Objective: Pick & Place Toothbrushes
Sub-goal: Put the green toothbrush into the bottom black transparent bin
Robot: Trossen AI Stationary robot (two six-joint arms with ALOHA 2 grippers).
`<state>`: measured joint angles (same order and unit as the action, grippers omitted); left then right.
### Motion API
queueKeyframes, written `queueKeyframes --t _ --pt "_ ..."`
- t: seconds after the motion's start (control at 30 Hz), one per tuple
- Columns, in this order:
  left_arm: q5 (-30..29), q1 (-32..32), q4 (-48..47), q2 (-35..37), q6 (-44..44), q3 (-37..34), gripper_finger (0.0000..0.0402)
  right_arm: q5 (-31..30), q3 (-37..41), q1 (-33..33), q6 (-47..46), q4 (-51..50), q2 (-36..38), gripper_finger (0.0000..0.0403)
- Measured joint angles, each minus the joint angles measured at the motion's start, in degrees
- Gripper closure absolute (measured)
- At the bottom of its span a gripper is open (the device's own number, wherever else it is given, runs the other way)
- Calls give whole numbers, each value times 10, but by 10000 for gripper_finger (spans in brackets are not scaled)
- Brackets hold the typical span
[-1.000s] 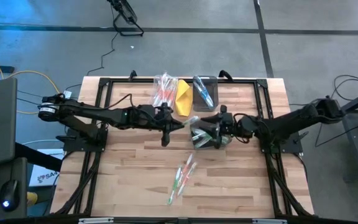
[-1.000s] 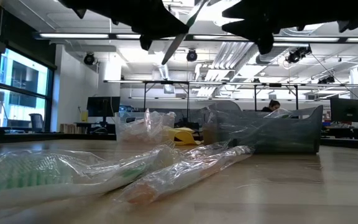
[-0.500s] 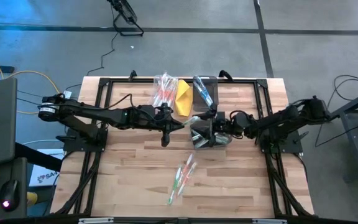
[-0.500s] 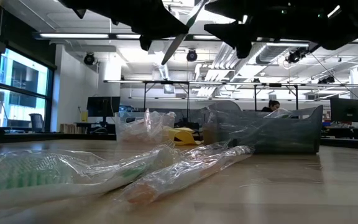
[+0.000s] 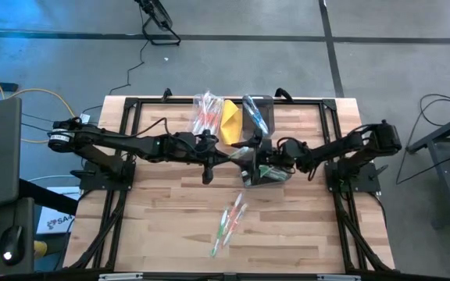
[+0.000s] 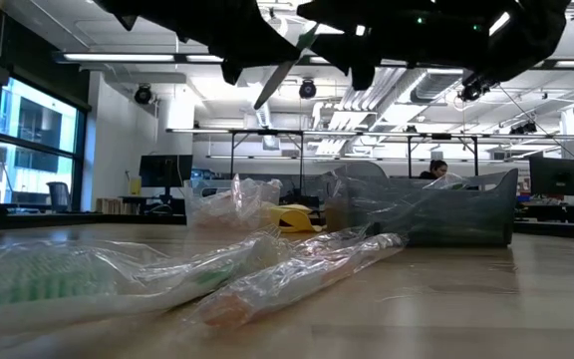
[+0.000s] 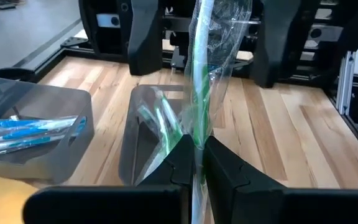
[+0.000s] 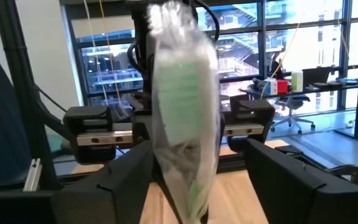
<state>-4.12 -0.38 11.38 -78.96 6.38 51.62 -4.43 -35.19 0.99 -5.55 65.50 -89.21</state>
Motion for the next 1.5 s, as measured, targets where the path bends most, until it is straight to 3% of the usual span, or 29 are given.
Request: queueKeyframes --t 0.67,1.23,1.33,1.5 --pt "-15 0 -36 0 3 0 387 -29 0 2 2 8 0 387" --pt "-16 0 -38 0 1 0 382 -33 0 3 7 8 0 397" --pt "-18 0 -35 0 1 0 359 -32 0 3 -3 9 0 397" --pt "-22 0 -32 0 -2 0 285 -30 0 2 -7 10 1 398"
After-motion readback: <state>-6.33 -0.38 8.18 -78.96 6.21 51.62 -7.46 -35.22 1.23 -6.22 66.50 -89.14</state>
